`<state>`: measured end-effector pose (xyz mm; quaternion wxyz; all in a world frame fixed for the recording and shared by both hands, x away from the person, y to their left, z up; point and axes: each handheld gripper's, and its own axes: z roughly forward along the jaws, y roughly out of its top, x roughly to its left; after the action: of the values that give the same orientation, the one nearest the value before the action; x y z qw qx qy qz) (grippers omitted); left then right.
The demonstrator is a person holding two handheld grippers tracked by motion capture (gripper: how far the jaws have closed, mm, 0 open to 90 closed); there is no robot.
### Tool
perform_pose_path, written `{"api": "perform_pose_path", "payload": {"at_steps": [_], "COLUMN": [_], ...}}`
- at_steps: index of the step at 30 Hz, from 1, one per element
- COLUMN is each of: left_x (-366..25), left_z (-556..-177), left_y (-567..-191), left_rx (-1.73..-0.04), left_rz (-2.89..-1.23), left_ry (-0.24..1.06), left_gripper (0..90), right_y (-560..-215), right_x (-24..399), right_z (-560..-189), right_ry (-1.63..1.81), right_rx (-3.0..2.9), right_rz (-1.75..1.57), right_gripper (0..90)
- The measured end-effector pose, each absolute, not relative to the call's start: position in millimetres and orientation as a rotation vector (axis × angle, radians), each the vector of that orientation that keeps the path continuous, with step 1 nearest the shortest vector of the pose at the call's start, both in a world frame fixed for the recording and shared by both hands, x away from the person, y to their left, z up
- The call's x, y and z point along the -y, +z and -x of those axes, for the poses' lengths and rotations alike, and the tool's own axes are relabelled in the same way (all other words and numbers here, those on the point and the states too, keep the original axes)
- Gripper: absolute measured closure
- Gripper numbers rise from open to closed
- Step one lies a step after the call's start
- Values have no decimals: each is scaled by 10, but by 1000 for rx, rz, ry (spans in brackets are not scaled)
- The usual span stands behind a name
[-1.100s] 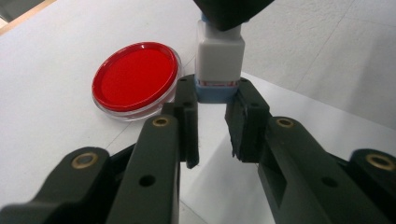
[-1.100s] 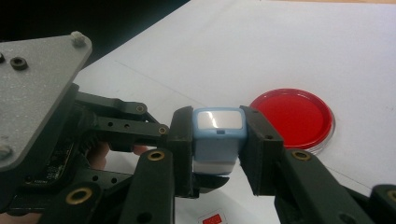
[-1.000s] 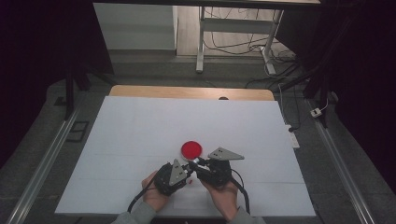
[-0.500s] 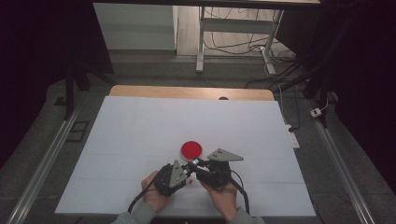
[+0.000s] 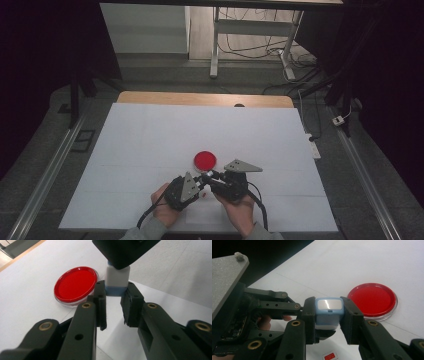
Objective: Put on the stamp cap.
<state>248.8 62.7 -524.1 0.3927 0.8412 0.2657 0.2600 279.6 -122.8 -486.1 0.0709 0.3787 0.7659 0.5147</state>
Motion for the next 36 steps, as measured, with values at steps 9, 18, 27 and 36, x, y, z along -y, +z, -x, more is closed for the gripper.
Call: {"api": "perform_pose_path", "payload": {"at_steps": [9, 18, 27, 36], "left_x": [-650, -665, -718, -798], "left_z": [-2515, -2532, -2561, -2573], "left_y": [-5244, -5244, -5227, -5195], "left_rx": [-686, -686, -706, -741], "left_rz": [-2124, -2122, -2101, -2095], "left_ry": [635, 612, 552, 460], "left_gripper": [744, 729, 598, 414], "right_y": [-4830, -4824, -4802, -4774], "right_x": [1255, 1245, 1268, 1327], "right_z": [-2826, -2818, -2818, -2839], "right_ry": [1575, 1561, 1571, 1571], "right_rx": [-2300, -2307, -2296, -2285], "right_rz": [-1143, -1073, -1032, -984], "right_gripper": [668, 668, 667, 667]}}
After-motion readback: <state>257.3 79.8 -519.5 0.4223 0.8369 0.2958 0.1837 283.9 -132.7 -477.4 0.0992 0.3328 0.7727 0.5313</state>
